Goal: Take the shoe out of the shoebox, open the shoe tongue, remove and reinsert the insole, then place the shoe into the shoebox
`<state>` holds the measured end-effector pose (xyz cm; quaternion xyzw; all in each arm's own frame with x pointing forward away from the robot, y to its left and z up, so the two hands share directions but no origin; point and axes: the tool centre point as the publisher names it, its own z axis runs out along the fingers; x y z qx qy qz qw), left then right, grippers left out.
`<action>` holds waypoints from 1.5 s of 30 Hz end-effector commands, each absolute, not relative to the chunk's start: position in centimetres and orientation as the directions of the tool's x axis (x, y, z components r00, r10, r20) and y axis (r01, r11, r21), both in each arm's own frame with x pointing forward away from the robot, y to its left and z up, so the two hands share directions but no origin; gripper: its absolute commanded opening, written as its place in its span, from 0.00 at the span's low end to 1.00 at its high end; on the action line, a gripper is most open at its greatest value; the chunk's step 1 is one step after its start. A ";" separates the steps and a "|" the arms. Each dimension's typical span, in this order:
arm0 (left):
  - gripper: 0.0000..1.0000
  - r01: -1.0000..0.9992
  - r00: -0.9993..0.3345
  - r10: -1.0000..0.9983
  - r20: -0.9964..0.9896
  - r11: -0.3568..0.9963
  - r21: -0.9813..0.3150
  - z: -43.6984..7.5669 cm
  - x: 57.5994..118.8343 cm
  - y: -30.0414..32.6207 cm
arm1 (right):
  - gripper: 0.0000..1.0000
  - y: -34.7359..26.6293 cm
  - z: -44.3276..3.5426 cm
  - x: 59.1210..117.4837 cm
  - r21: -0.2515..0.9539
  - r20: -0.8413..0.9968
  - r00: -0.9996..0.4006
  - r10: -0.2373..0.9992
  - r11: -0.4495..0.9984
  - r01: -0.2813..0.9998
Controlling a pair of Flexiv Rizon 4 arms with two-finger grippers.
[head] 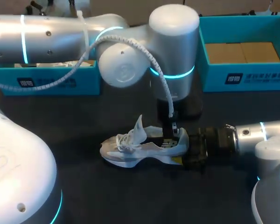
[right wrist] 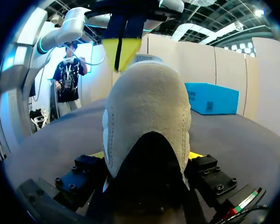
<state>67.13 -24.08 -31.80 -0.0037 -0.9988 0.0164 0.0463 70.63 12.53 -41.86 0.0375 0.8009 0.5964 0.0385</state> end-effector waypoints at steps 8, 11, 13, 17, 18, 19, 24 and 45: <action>0.00 -0.018 -0.991 -0.012 0.135 0.999 -0.047 -35.1 69.2 -24.7 | 0.00 12.6 -41.7 70.6 0.957 -0.017 -0.994 0.107 0.290 0.015; 0.00 -0.022 -0.990 -0.017 0.138 0.999 -0.038 -35.7 69.3 -24.5 | 0.00 12.6 -41.7 70.6 0.957 -0.017 -0.994 0.107 0.290 0.015; 0.00 -0.023 -0.990 -0.018 0.137 0.999 -0.035 -36.0 69.2 -24.2 | 0.00 12.6 -41.7 70.6 0.957 -0.017 -0.994 0.107 0.290 0.015; 0.00 -0.038 -0.987 -0.036 0.156 0.999 -0.012 -36.7 69.4 -23.5 | 0.00 12.6 -41.7 70.6 0.957 -0.017 -0.994 0.107 0.290 0.015; 0.00 -0.047 -0.986 -0.046 0.159 0.999 -0.004 -36.9 69.4 -23.3 | 0.00 12.6 -41.7 70.6 0.957 -0.017 -0.994 0.107 0.290 0.015; 0.00 -0.052 -0.985 -0.052 0.166 0.999 0.003 -37.2 69.4 -23.0 | 0.00 12.6 -41.7 70.6 0.957 -0.017 -0.994 0.107 0.290 0.015; 0.00 -0.067 -0.977 -0.072 0.199 0.997 0.028 -38.1 69.4 -21.3 | 0.00 12.6 -41.7 70.6 0.957 -0.017 -0.994 0.107 0.290 0.015; 0.00 0.036 -0.966 0.024 0.256 0.998 0.044 -38.9 66.9 -19.6 | 0.00 12.6 -41.7 70.6 0.957 -0.017 -0.994 0.107 0.290 0.015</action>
